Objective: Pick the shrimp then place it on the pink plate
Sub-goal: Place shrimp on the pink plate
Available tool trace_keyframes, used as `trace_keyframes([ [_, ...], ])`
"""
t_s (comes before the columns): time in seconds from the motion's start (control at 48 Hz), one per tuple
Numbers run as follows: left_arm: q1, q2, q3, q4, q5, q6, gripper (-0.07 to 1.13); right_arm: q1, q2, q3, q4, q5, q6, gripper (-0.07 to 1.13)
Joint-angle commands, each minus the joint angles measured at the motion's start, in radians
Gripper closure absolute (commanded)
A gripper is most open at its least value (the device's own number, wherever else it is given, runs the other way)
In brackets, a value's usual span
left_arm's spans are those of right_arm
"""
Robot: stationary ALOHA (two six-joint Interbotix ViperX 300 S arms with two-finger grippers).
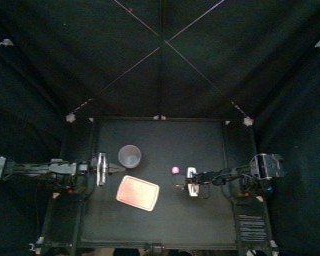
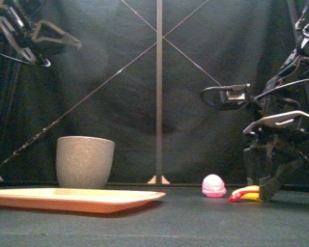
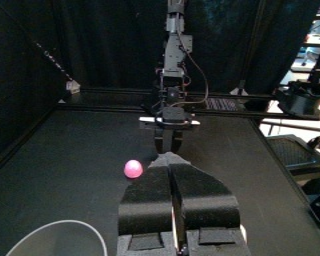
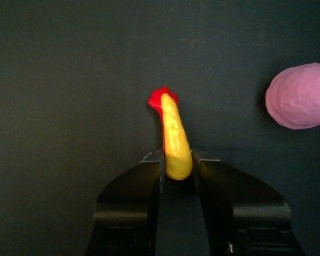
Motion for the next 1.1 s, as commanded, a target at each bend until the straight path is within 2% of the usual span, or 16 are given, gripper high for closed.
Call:
trace_keyframes([
  [0.021,0.003,0.003,-0.012,-0.002,-0.011,0.000,1.01,-0.002,-0.008,-0.015,0.002,-0.002,0.002,0.46],
  [0.208,0.005,0.003,-0.012,-0.002,-0.011,0.000,1.01,0.009,-0.029,-0.063,0.009,-0.006,0.003,0.46],
  [0.542,0.026,0.005,0.002,-0.002,-0.049,0.000,1.01,0.058,-0.005,-0.275,0.020,-0.061,0.002,0.46],
  [0.896,0.031,0.005,0.008,-0.002,-0.061,0.000,1.01,0.107,0.199,-0.433,0.057,-0.290,0.003,0.46],
  [1.104,0.031,0.003,0.011,-0.002,-0.061,0.000,1.01,0.117,0.324,-0.528,0.061,-0.322,0.003,0.46],
])
